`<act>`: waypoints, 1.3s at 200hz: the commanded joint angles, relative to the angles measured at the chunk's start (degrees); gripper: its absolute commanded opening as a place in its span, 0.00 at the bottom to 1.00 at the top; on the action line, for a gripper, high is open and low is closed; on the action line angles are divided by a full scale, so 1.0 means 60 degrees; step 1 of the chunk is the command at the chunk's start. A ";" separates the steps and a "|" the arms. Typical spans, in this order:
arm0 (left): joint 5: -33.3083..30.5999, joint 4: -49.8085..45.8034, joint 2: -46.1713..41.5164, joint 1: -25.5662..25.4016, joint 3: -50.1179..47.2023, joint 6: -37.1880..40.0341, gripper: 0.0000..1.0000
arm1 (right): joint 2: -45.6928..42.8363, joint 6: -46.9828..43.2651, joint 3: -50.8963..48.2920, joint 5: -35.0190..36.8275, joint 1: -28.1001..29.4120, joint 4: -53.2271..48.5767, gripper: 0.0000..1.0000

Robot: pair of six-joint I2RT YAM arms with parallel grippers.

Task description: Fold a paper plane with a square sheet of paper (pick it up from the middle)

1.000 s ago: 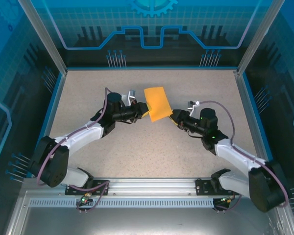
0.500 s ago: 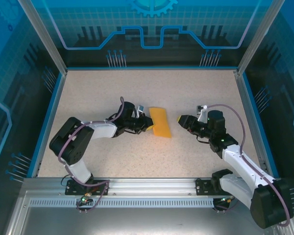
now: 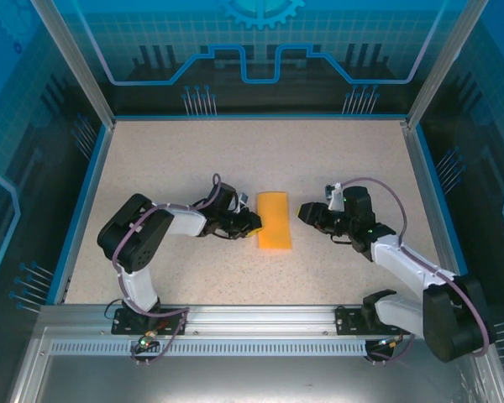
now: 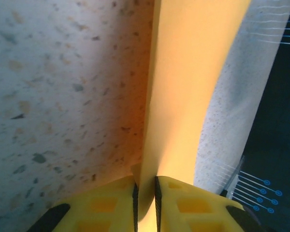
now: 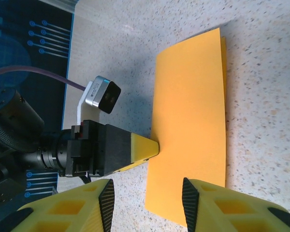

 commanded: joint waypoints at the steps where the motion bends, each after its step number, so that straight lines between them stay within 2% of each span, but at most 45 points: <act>1: -0.0234 -0.0891 0.0165 0.0028 0.0408 0.0625 0.21 | 0.0544 -0.0431 0.0476 -0.0127 0.0375 0.0221 0.44; 60: -0.1125 -0.2878 -0.0269 0.0030 0.0990 0.1691 0.35 | 0.2567 -0.0644 0.1314 -0.0204 0.1055 0.0979 0.42; 134: -0.1796 -0.4347 -0.1326 0.0023 0.1353 0.2442 0.48 | 0.5040 -0.1208 0.2716 -0.0066 0.1632 0.1061 0.35; 187: -0.1295 -0.4129 -0.2197 -0.0322 0.1034 0.2136 0.47 | 0.5845 -0.1514 0.3222 0.0076 0.1654 0.0641 0.33; 224: -0.0932 -0.3447 -0.1756 -0.0774 0.1037 0.1947 0.35 | 0.6275 -0.1283 0.3356 -0.0054 0.1596 0.0424 0.29; 260: -0.1015 -0.3218 -0.1125 -0.1163 0.1009 0.2052 0.29 | 0.6595 -0.1264 0.3443 -0.0168 0.1550 0.0486 0.27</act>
